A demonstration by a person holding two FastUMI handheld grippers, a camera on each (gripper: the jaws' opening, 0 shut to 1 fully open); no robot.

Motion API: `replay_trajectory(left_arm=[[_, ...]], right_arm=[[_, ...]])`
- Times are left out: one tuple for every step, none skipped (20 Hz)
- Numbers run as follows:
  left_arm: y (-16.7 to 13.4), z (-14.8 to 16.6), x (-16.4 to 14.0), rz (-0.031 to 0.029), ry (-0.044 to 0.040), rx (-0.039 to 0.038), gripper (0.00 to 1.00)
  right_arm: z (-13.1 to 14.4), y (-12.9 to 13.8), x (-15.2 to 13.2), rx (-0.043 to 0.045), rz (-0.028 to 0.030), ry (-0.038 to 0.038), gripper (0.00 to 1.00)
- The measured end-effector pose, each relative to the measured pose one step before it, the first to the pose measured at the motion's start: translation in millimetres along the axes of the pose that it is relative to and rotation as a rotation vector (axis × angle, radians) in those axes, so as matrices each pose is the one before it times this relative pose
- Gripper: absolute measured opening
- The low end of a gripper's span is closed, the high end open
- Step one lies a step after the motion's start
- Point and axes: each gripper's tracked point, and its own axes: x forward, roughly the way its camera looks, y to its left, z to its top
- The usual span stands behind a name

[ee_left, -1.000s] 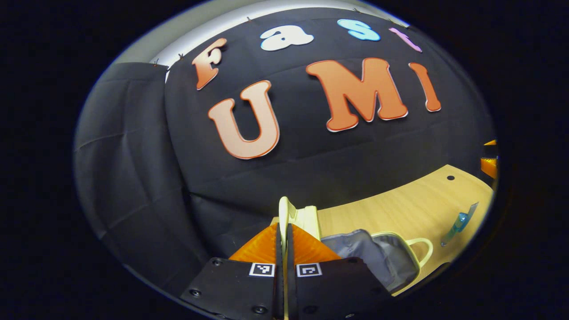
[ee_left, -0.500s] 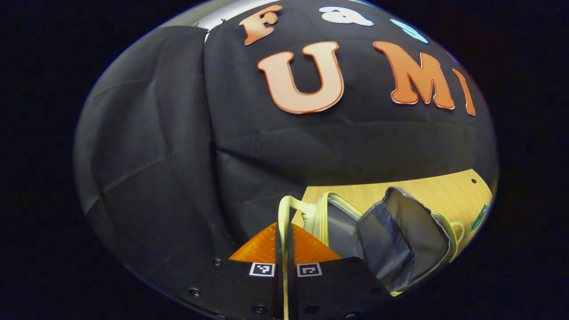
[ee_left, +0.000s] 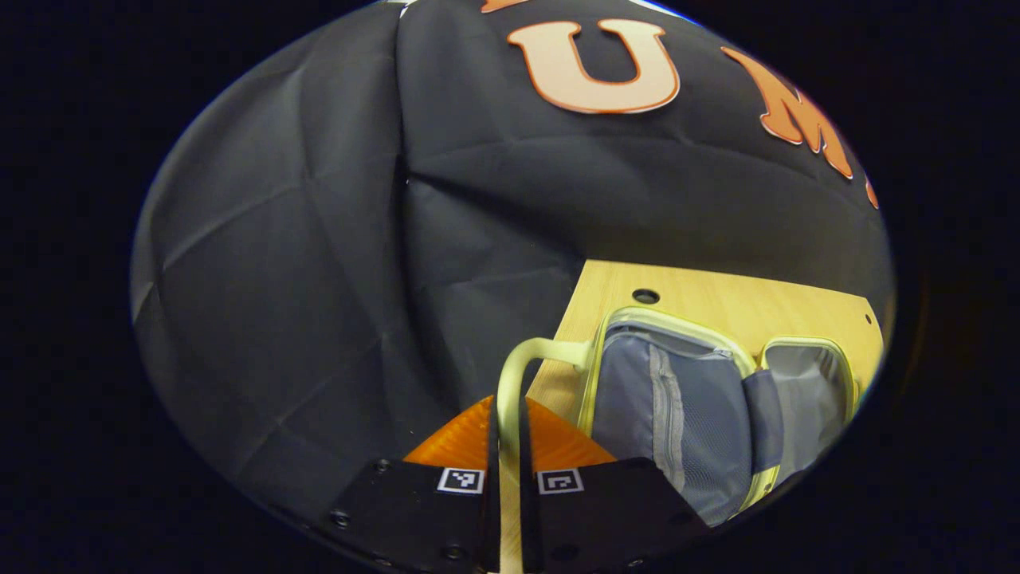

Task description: First open the suitcase, pack the skin care products into it, and then close the suitcase.

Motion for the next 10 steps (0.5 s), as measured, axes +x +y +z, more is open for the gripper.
replay_trajectory(left_arm=[[0.22,-7.25,-1.33,0.01746,-0.00466,-0.00855,0.15],[-4.82,2.09,-2.27,-0.00673,-0.01424,-0.02625,0.2],[-3.48,0.56,-2.54,0.00358,-0.00847,-0.02034,0.2],[-1.9,0.88,-8.42,-0.00153,-0.00802,-0.00935,0.2],[-4.92,11.5,-16.63,-0.00774,-0.01462,-0.00937,0.33],[-10.85,11.16,-10.14,-0.01209,-0.02961,-0.00713,0.46],[-11.85,13.43,-9.51,-0.01719,-0.03612,-0.00509,0.59],[-12.75,14.35,-8.68,-0.01104,-0.03941,0.00223,0.67],[-10.06,13.57,-13.87,-0.01591,-0.03755,0.00802,0.77],[-13.05,16.16,-11.89,-0.01659,-0.03386,0.00427,0.79]], right_arm=[[-1.04,-3.57,-2.25,-0.00194,-0.00148,0.00235,0.95],[-1.72,-3.56,-1.8,-0.00121,-0.00093,0.00221,0.96],[-3.21,-3.74,-0.2,0.0009,0.00516,0.0086,0.96],[-4.4,-6.43,-1.43,0.00355,-0.00244,0.00869,0.96],[-2.86,-6.92,-0.67,0.00459,-0.00131,0.00335,0.96],[-2.19,-5.84,-0.31,0.00497,-0.00247,0.00083,0.96],[-1.15,-5.75,-0.54,0.00144,-0.00019,-0.0007,0.96],[-0.18,-5.87,-1.54,0.00135,0.00218,-0.00526,0.96],[1.04,-5.5,-2.61,0.00015,0.00154,-0.00915,0.96],[-0.76,-4.67,-1.94,0.00151,0.00461,-0.00904,0.96]])
